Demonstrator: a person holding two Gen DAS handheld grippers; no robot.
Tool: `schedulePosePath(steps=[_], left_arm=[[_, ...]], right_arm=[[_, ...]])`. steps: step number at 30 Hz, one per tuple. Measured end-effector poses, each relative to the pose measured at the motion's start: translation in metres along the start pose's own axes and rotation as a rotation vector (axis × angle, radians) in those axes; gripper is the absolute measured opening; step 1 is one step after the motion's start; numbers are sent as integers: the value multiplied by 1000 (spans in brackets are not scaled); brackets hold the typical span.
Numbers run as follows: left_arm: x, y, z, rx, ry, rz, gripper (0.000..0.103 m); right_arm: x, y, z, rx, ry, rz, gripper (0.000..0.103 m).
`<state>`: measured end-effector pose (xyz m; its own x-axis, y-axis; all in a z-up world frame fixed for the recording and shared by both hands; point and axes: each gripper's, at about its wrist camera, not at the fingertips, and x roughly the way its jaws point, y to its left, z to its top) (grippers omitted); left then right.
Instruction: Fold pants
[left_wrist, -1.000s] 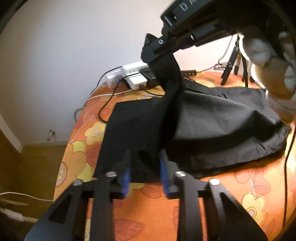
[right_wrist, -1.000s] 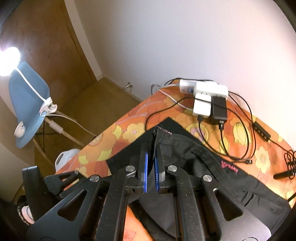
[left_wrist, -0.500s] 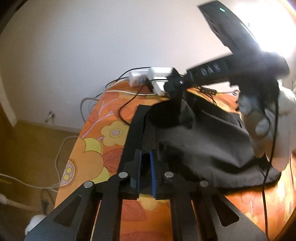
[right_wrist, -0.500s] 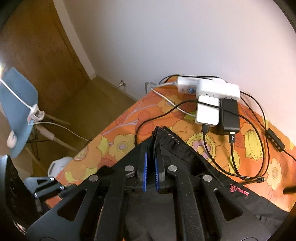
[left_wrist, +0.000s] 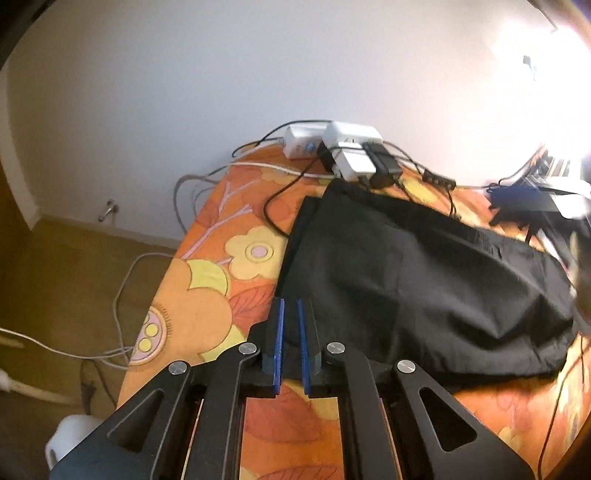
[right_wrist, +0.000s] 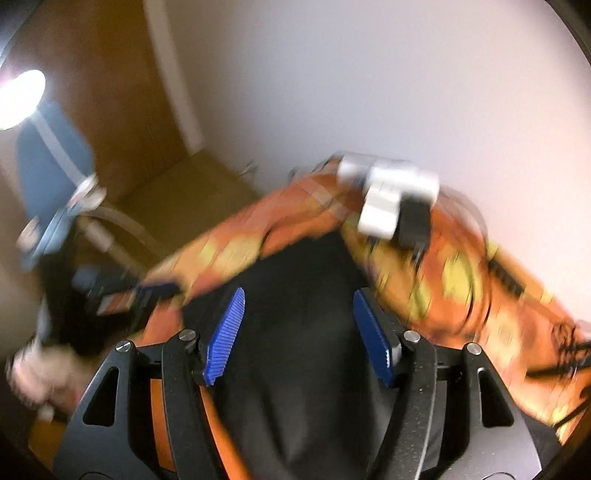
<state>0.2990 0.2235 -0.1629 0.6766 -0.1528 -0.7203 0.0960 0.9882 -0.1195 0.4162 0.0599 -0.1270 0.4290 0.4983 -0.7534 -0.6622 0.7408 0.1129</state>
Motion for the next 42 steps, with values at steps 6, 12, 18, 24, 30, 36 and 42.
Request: schedulePosePath(steps=[6, 12, 18, 24, 30, 36, 42], left_arm=[[0, 9, -5, -21, 35, -6, 27], [13, 5, -5, -27, 69, -22, 48], [36, 1, -10, -18, 101, -7, 48], [36, -13, -14, 58, 64, 47, 22], [23, -8, -13, 62, 20, 73, 3], [11, -10, -20, 92, 19, 73, 2], [3, 0, -21, 72, 25, 105, 2]], right_arm=[[-12, 32, -87, -217, 137, -21, 64], [10, 42, -111, -279, 199, -17, 64], [24, 44, -112, -298, 209, -40, 63], [29, 37, -109, -263, 226, -31, 27], [28, 39, -111, -274, 223, -40, 7], [19, 42, -110, -273, 212, -2, 5], [18, 48, -108, -290, 216, 13, 5]])
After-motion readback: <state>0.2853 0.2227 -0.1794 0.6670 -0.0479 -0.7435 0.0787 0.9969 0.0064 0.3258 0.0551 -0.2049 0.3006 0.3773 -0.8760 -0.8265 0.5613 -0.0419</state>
